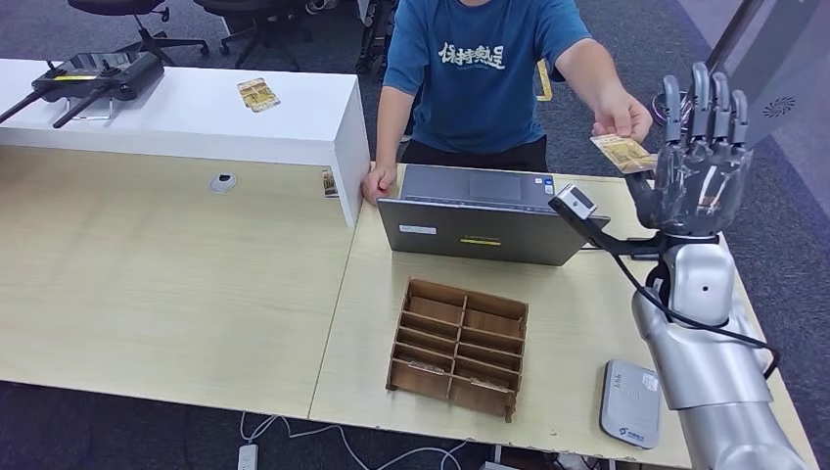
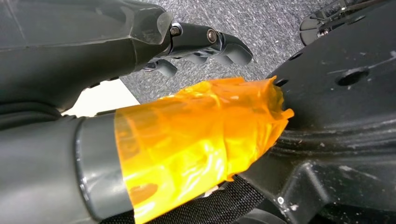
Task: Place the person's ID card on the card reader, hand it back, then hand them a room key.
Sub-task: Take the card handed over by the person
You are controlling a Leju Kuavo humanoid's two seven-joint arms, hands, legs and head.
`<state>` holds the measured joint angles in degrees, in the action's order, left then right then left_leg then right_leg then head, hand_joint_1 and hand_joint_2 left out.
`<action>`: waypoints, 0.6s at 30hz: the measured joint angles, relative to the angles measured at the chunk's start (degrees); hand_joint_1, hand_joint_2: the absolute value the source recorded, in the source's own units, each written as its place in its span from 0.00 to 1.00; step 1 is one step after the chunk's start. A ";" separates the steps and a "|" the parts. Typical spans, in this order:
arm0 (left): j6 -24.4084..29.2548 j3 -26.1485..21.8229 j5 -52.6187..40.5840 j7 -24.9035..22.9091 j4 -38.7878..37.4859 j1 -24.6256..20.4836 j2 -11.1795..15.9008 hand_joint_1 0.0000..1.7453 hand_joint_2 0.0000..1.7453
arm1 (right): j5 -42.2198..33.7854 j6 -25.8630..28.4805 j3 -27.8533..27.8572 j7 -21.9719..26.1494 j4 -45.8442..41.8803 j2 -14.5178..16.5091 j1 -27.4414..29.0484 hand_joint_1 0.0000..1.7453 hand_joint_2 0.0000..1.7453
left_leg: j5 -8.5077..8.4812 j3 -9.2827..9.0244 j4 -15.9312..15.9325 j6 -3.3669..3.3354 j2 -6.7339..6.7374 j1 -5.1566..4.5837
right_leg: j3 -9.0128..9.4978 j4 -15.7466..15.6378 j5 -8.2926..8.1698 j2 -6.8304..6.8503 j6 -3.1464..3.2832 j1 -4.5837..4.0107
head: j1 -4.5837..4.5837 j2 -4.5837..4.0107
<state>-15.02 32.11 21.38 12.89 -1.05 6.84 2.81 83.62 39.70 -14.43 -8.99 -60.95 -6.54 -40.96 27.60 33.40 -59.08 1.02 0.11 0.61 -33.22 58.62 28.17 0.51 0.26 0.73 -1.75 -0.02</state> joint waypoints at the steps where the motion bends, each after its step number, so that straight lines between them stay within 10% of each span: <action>1: 0.00 0.00 -0.13 0.02 0.00 -0.01 -0.01 0.00 0.00 | 0.01 -0.01 0.00 0.02 0.00 0.00 0.08 0.95 1.00 | 0.00 0.00 0.00 0.00 0.00 0.00 | 0.00 0.00 0.00 0.00 0.00 0.00 | 0.00 0.00; 18: 0.18 -0.70 -1.45 0.08 0.00 0.01 -0.15 0.00 0.00 | -0.42 0.02 -0.09 0.43 0.01 0.00 1.16 1.00 1.00 | 0.00 0.01 0.00 0.00 -0.01 0.00 | 0.00 0.00 0.00 0.01 0.00 0.00 | -0.01 0.00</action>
<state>-14.84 31.40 19.93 12.97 -1.05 6.86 2.66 83.20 39.71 -14.52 -8.56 -60.94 -6.54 -39.80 27.60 33.41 -59.08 1.02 0.11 0.61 -33.22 58.61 28.17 0.52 0.26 0.73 -1.76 -0.02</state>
